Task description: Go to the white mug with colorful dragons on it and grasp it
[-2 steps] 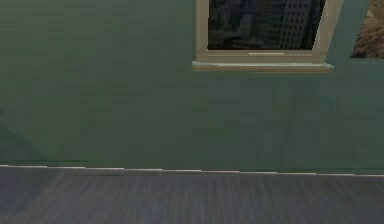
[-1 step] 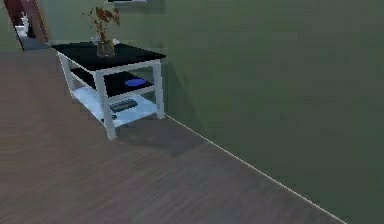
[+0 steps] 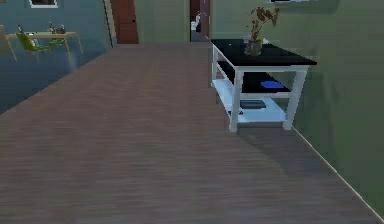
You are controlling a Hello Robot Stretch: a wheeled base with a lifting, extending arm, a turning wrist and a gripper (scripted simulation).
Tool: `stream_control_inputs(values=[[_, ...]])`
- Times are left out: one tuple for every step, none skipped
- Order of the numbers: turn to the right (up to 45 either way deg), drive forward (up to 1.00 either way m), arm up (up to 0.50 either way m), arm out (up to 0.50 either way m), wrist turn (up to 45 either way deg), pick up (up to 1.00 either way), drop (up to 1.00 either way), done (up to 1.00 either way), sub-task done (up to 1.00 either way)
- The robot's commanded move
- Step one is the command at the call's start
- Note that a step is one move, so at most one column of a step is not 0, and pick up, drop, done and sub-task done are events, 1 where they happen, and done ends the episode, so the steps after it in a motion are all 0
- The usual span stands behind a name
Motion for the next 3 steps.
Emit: stream_control_inputs(values=[[0.0,0.6,0.0,0.0,0.0,0.0,0.0,0.0,0.0],[-15.0,0.0,0.0,0.0,0.0,0.0,0.0,0.0,0.0],[0.0,1.0,0.0,0.0,0.0,0.0,0.0,0.0,0.0]])
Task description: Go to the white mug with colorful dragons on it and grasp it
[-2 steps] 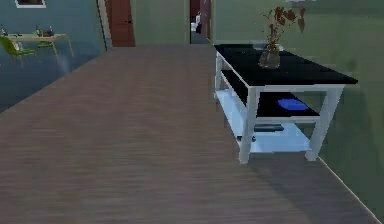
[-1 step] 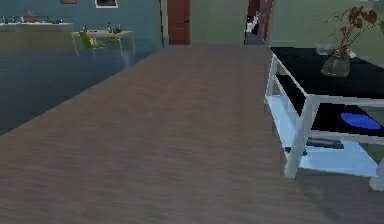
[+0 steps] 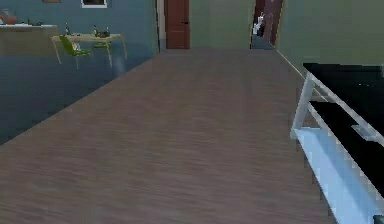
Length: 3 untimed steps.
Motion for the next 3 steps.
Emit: stream_control_inputs(values=[[0.0,1.0,0.0,0.0,0.0,0.0,0.0,0.0,0.0],[-3.0,0.0,0.0,0.0,0.0,0.0,0.0,0.0,0.0],[0.0,1.0,0.0,0.0,0.0,0.0,0.0,0.0,0.0]])
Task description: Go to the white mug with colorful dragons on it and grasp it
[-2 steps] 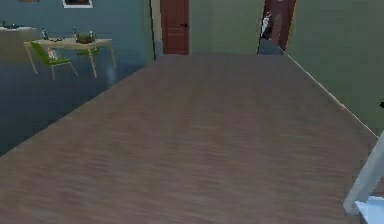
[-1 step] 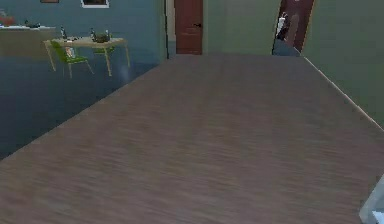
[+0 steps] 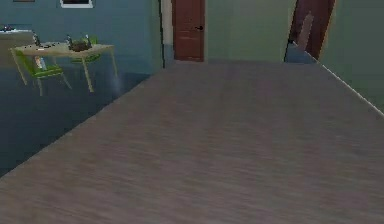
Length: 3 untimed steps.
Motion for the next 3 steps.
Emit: stream_control_inputs(values=[[0.0,1.0,0.0,0.0,0.0,0.0,0.0,0.0,0.0],[0.0,1.0,0.0,0.0,0.0,0.0,0.0,0.0,0.0],[0.0,1.0,0.0,0.0,0.0,0.0,0.0,0.0,0.0]])
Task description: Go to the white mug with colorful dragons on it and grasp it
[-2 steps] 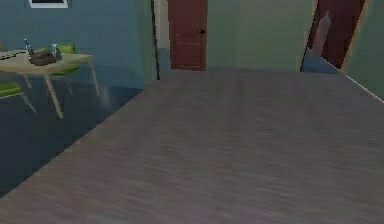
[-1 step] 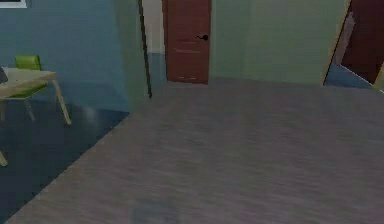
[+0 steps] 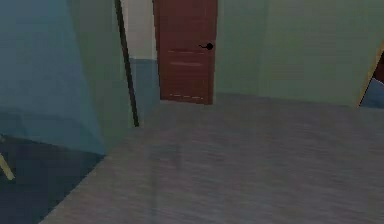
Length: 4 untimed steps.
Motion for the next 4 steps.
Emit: stream_control_inputs(values=[[0.0,1.0,0.0,0.0,0.0,0.0,0.0,0.0,0.0],[0.0,1.0,0.0,0.0,0.0,0.0,0.0,0.0,0.0],[6.0,0.0,0.0,0.0,0.0,0.0,0.0,0.0,0.0],[0.0,0.5,0.0,0.0,0.0,0.0,0.0,0.0,0.0]])
